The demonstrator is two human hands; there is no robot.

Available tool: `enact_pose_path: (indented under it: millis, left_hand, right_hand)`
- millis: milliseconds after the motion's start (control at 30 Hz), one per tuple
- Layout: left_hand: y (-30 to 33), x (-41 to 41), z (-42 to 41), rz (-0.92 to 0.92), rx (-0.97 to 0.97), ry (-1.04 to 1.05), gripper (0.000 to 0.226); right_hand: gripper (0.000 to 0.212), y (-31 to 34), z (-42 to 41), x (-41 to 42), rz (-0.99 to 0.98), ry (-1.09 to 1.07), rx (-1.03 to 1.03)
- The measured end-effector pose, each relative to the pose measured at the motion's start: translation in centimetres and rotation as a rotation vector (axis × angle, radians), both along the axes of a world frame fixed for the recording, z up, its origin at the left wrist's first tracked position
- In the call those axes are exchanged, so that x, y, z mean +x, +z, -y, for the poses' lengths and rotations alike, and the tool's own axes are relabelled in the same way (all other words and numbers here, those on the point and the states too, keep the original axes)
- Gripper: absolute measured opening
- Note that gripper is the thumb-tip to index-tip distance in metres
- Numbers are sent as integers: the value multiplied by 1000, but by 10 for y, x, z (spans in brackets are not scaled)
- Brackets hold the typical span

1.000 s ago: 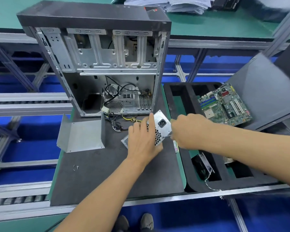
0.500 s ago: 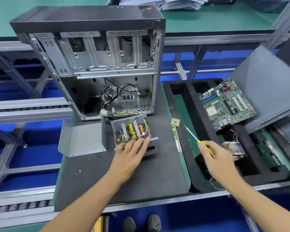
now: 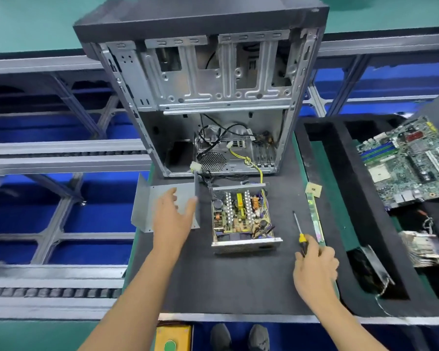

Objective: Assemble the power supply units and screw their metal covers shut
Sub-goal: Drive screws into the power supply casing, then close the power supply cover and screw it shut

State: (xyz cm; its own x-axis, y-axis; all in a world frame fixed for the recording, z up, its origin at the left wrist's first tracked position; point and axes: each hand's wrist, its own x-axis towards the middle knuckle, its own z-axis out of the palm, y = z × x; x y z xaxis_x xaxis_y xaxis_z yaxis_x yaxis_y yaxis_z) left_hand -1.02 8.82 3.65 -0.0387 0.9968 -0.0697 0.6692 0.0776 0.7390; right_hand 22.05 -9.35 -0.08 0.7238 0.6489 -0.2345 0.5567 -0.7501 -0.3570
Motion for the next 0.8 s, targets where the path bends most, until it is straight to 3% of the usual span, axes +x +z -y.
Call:
enact_pose_path:
  millis: [67, 133, 233, 333, 400, 500, 633, 800]
  left_hand:
    - [-1, 6, -13, -33, -164, -93, 52]
    - [-5, 11, -17, -29, -188, -108, 14]
    - [-5, 16, -19, -163, -133, -150, 35]
    - [8, 15, -19, -243, -78, -166, 35]
    - [17, 9, -19, -235, -39, -133, 36]
    - [31, -2, -19, -171, 6, -81, 36]
    - [44, -10, -19, -110, 8, -51, 37]
    - [54, -9, -11, 41, 3, -18, 31]
  right_hand:
    - [43, 4, -8, 1, 60, -102, 42]
    - [35, 14, -26, 13, 48, -123, 219]
    - [22, 33, -74, 35, -235, -45, 425]
    - [21, 44, -126, 47, -661, -76, 341]
    - [34, 40, -143, 47, -780, 38, 170]
    - [45, 31, -145, 43, -671, 84, 142]
    - [32, 19, -138, 33, -572, 54, 335]
    - [31, 9, -129, 33, -614, 23, 464]
